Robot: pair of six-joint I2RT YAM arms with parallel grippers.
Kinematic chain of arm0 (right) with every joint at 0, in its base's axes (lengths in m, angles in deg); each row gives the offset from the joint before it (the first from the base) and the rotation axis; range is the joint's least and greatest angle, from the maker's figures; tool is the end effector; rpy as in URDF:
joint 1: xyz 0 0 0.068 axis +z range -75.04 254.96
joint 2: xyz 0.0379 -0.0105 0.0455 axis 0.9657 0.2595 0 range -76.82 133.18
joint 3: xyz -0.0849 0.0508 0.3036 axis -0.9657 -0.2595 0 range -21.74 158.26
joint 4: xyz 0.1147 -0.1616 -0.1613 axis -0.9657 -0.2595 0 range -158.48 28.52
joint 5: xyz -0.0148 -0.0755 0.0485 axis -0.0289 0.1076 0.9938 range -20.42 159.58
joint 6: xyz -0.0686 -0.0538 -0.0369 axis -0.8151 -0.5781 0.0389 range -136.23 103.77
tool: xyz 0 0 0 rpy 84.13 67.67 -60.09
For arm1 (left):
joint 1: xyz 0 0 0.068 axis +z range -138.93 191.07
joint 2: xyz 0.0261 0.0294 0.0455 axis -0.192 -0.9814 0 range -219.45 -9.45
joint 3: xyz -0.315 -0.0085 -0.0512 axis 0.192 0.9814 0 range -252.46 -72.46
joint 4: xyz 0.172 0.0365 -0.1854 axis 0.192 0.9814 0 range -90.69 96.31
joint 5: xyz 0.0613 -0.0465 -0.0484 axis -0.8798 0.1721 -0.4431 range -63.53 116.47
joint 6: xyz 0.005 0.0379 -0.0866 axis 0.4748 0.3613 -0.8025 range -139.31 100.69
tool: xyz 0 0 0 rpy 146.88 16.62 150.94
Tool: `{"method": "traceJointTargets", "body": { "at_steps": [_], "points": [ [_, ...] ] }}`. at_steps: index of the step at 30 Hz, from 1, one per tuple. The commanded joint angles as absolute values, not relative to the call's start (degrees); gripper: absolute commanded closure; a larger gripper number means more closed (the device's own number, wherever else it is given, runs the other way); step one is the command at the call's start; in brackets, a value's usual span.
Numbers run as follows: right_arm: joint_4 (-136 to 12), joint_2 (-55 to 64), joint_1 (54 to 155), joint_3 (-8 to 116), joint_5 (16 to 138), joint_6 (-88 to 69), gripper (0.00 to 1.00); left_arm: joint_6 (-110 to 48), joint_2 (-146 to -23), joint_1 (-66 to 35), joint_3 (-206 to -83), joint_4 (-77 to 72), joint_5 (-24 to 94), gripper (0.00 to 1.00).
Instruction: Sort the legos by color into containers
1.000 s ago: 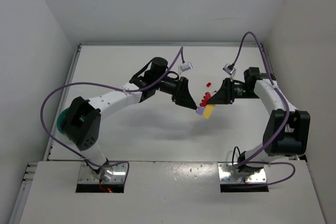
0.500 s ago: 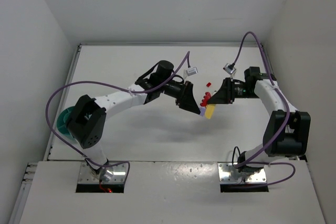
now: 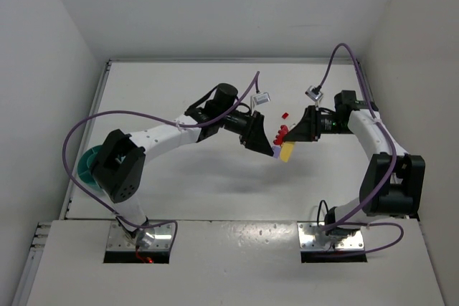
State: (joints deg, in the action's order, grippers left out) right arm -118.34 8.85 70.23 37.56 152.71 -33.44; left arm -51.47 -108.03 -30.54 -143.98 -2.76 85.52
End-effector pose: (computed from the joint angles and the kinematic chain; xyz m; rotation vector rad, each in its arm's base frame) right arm 0.2530 0.0643 0.2885 -0.3414 2.0982 1.8241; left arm 0.2603 -0.3293 0.3168 0.9454 2.0679 -1.7869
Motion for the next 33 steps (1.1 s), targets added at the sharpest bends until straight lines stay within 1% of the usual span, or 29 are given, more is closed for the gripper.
{"method": "traceJointTargets", "body": {
  "at_steps": [1, 12, 16, 17, 20, 21, 23, 26, 27, 33],
  "points": [
    [-116.1, 6.9, 70.5, 37.1, 162.3, -32.1, 1.00, -52.1, -107.7, -31.3, -145.8, -5.4, 85.9, 0.36],
    [-114.9, 6.9, 71.0, 36.6, 162.3, -30.7, 1.00, -55.2, -108.2, -31.8, -145.8, -9.0, 87.6, 0.39],
    [-114.9, 7.5, 71.0, 37.1, 162.3, -30.7, 1.00, -55.2, -108.8, -32.3, -145.8, -9.0, 87.6, 0.44],
    [-114.9, 7.5, 71.0, 37.1, 162.3, -30.7, 1.00, -55.2, -108.8, -32.3, -145.8, -9.0, 87.6, 0.44],
    [-114.3, 7.5, 71.0, 37.1, 162.3, -30.1, 1.00, -55.2, -109.3, -32.3, -145.8, -9.0, 87.6, 0.52],
    [-114.3, 7.5, 71.0, 37.1, 162.3, -30.1, 1.00, -55.2, -109.3, -32.3, -145.8, -9.0, 87.6, 0.57],
    [-113.8, 7.5, 71.0, 37.1, 162.3, -29.4, 1.00, -54.6, -109.3, -32.3, -145.3, -9.0, 87.6, 0.65],
    [-111.8, 7.5, 71.0, 36.5, 162.3, -27.3, 1.00, -54.6, -109.3, -32.3, -144.8, -9.0, 87.6, 0.72],
    [-111.1, 7.5, 71.0, 36.5, 162.3, -26.8, 1.00, -54.6, -109.3, -32.3, -144.8, -9.0, 87.6, 0.76],
    [-106.7, 6.9, 70.0, 34.1, 162.3, -22.6, 1.00, -52.0, -107.0, -31.2, -142.9, -7.7, 87.0, 0.87]
  ]
}}
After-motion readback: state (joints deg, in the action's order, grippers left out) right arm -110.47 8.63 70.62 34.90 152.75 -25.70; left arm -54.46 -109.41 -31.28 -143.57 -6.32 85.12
